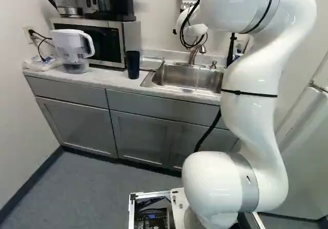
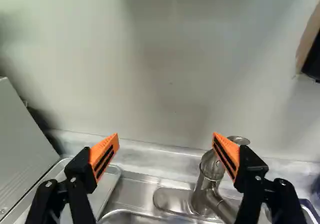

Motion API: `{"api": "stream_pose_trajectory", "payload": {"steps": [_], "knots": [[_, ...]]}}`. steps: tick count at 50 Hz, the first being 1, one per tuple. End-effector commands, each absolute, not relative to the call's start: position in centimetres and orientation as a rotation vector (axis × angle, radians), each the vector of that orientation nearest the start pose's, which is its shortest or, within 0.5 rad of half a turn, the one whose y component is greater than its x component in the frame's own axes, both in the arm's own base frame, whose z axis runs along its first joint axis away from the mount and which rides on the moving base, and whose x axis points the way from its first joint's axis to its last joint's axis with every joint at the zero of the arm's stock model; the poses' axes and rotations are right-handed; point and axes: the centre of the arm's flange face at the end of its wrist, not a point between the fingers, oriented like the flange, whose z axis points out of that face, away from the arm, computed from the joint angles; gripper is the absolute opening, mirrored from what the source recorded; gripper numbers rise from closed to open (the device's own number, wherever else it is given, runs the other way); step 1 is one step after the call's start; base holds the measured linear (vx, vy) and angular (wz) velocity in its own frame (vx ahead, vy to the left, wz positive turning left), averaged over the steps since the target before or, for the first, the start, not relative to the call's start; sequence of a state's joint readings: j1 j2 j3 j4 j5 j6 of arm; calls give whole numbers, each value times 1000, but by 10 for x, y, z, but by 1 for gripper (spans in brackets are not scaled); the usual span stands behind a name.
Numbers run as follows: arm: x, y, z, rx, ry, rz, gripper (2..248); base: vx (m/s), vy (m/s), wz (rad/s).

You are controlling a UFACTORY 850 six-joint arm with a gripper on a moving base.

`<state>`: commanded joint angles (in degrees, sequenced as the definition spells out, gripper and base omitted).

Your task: Rinse the cup and place it in the tray

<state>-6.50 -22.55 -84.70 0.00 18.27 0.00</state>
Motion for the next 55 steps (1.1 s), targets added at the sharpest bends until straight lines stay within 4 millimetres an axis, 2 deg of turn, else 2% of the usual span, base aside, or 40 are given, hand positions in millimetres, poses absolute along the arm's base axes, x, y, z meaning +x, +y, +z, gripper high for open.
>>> {"api": "stream_pose_trajectory", "payload": {"steps": [28,55], "knots": [[644,-35,647,-2448,67,-2023,247,0,0,0],[599,-2,641,-2537,3,-1855,247,0,0,0]]}}
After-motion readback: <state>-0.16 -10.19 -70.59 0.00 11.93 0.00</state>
